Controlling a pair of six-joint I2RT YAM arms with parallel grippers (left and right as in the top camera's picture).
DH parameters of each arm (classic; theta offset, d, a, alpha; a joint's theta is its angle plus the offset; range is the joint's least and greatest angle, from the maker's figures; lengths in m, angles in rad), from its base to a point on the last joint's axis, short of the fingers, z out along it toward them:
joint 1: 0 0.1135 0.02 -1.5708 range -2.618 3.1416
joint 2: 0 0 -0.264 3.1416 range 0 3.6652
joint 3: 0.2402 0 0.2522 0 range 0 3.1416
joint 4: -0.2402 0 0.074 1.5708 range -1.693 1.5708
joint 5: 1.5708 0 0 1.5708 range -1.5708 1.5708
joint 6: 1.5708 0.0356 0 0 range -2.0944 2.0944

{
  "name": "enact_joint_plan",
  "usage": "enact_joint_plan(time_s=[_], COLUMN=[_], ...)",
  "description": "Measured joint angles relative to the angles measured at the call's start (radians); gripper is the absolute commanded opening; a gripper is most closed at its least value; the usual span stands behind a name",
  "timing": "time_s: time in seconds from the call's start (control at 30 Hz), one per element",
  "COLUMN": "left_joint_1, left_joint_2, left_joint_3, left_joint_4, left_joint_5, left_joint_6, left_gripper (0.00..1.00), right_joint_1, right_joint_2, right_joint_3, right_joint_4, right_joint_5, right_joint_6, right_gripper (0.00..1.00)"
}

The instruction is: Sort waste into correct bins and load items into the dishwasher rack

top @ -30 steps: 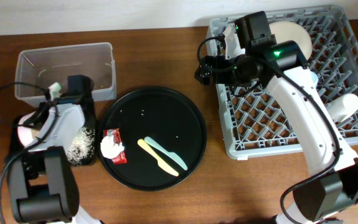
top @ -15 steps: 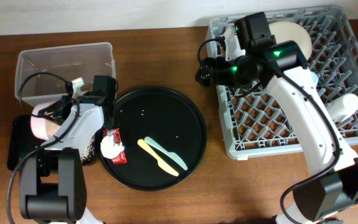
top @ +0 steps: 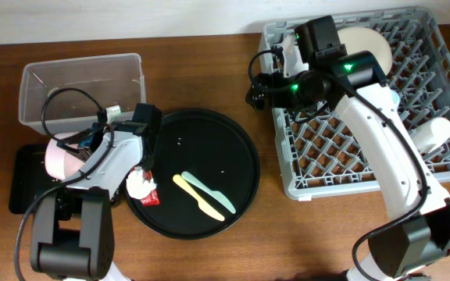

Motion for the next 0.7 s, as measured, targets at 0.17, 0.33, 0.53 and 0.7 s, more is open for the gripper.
enact_joint_plan(time_s=[0.17,0.33,0.53,0.7], left_joint_1=[-0.005,-0.001,-0.002,0.003], left_joint_2=[0.000,0.000,-0.006,-0.140], left_joint_3=[-0.001,-0.002,-0.003,-0.003], left_joint_4=[-0.023,-0.027,-0.033,-0.032], left_joint_5=[0.000,0.012,0.186,0.439], left_joint_6=[-0.045,-0.090,-0.142,-0.176], left_gripper=[0.00,0.01,0.00,0.00], right_joint_1=[0.000,0.000,0.000,0.000], right_joint_2=[0.000,0.000,0.000,0.000], right_joint_3=[0.000,0.000,0.000,0.000], right_joint_4=[0.001,0.007,0.003,0.003], right_joint_5=[0.000,0.000,0.000,0.000], right_joint_6=[0.000,0.000,-0.024,-0.045], right_gripper=[0.98,0.98,0.98,0.98])
